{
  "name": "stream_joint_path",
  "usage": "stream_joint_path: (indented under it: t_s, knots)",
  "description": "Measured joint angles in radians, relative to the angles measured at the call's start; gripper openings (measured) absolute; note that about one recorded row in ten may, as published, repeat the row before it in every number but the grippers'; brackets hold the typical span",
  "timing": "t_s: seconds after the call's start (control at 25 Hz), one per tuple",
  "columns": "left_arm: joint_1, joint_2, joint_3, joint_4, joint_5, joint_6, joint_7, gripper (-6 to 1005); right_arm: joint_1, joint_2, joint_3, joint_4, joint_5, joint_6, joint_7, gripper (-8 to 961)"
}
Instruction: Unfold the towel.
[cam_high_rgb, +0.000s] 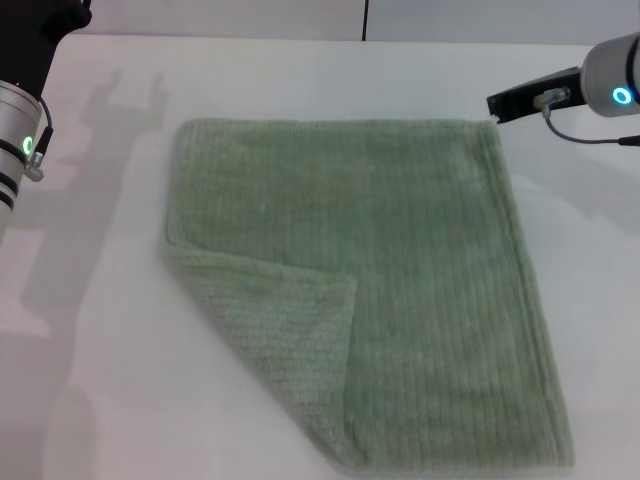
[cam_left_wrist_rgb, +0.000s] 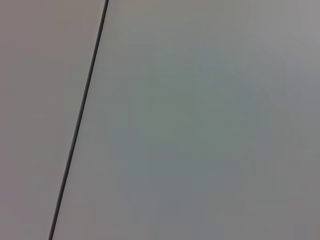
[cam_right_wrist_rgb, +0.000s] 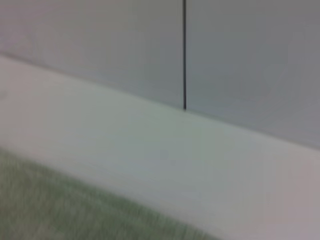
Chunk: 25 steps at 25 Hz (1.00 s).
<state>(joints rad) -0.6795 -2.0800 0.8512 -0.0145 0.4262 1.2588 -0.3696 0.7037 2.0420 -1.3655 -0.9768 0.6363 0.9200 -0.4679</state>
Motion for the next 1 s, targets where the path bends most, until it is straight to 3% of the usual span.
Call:
stream_joint_path:
  t_s: [0.2, 0.6, 1.0]
  knots:
    - [0.000, 0.000, 0.000, 0.002, 0.000, 0.004, 0.000, 583, 0.074, -0.001, 0.073, 0.123, 0.000, 0.046, -0.069, -1]
    - [-0.006, 0.000, 0.000, 0.002, -0.001, 0.006, 0.000, 583, 0.169, -0.028, 0.095, 0.302, 0.004, 0.065, -0.139, -1]
    - [-0.010, 0.000, -0.001, 0.002, 0.000, 0.006, 0.000, 582, 0.207, -0.032, 0.096, 0.378, 0.005, 0.065, -0.190, -1]
